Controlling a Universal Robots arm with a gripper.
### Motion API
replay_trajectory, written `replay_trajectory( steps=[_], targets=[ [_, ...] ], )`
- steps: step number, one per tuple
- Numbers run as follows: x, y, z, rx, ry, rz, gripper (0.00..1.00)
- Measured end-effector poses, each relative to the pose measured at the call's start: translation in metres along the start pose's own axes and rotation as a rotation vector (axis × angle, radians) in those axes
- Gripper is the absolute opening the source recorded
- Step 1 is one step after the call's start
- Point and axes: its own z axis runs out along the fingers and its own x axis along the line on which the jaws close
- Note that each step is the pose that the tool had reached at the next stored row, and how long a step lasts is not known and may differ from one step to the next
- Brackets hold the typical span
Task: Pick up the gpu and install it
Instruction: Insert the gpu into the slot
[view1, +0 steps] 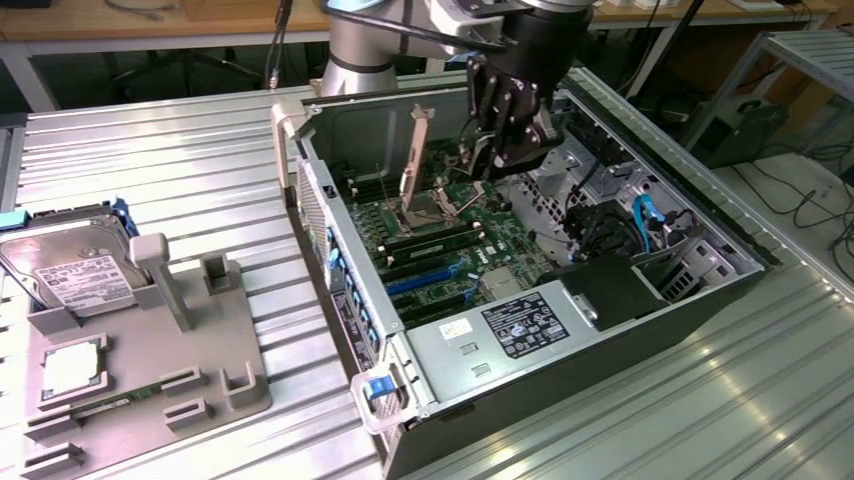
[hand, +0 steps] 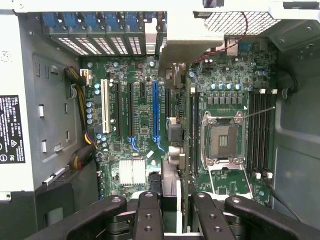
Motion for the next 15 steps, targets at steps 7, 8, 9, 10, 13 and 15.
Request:
replay_trajectory(
  steps=[7,8,9,10,13,15],
  targets=[
    [0.0001,0.0001,0.002,-0.0068,0.0003,0.0,0.28],
    [0.0001,0.0001,0.0022,-0.0073,0.0002,0.0,0.28],
    [0.0001,0.0001,0.0024,-0.0078,0.0002,0.0,0.28],
    [0.0001,0.0001,0.0026,-0.0083,0.0001,0.0,0.28],
    [0.0001,0.0002,0.0033,-0.0107,0.0002,0.0,0.28],
    [0.0001,0.0002,0.0038,-0.0125,0.0002,0.0,0.28]
  ],
)
